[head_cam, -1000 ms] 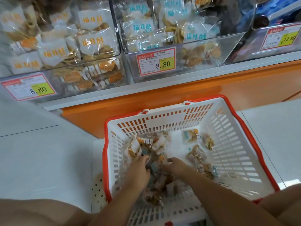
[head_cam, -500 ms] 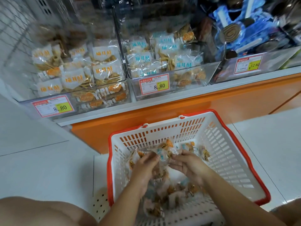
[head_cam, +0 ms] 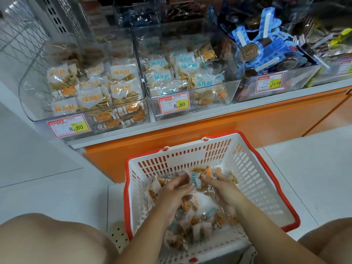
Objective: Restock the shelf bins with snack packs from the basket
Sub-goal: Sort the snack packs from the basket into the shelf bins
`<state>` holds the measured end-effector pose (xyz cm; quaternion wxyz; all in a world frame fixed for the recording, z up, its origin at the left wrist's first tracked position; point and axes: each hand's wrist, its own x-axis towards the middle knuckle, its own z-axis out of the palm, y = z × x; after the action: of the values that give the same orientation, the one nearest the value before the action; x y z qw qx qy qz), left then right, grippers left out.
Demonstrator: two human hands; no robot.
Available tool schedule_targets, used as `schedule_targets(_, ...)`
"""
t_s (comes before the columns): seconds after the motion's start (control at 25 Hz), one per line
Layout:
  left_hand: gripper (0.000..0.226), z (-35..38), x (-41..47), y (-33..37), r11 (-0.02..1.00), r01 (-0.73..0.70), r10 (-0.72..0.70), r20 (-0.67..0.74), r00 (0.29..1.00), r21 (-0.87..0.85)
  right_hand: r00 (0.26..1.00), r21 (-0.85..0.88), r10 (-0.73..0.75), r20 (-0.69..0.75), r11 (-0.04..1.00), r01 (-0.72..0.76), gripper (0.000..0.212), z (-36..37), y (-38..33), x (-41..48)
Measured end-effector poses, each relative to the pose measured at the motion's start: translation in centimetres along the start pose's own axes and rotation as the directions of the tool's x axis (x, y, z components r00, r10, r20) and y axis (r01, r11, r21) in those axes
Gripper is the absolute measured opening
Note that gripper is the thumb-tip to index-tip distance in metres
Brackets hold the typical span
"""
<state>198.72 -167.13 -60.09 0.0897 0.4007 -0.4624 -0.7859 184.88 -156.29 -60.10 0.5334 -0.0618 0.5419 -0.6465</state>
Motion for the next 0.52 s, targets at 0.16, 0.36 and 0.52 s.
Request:
schedule_targets(0.16,0.025,0.1,-0.5,0.6,0.985,0.013,-0.02,-0.041,0.999,-0.174,1.0,0.138,0.007,0.021,0.99,-0.01,0.033,0.2,-0.2,-0.2)
schedule_targets(0.36,0.013,0.0,-0.6,0.6,0.998,-0.051,0.056,-0.138,0.989,0.039,0.999,0.158,-0.007,0.045,0.987,0.0,0.033,0.4,-0.1,-0.4)
schedule_targets(0.52,0.011,0.0,-0.4,1.3,0.951,-0.054,-0.029,-0.259,0.965,-0.305,0.999,0.126,0.041,0.011,0.991,-0.042,0.014,0.6,0.2,-0.3)
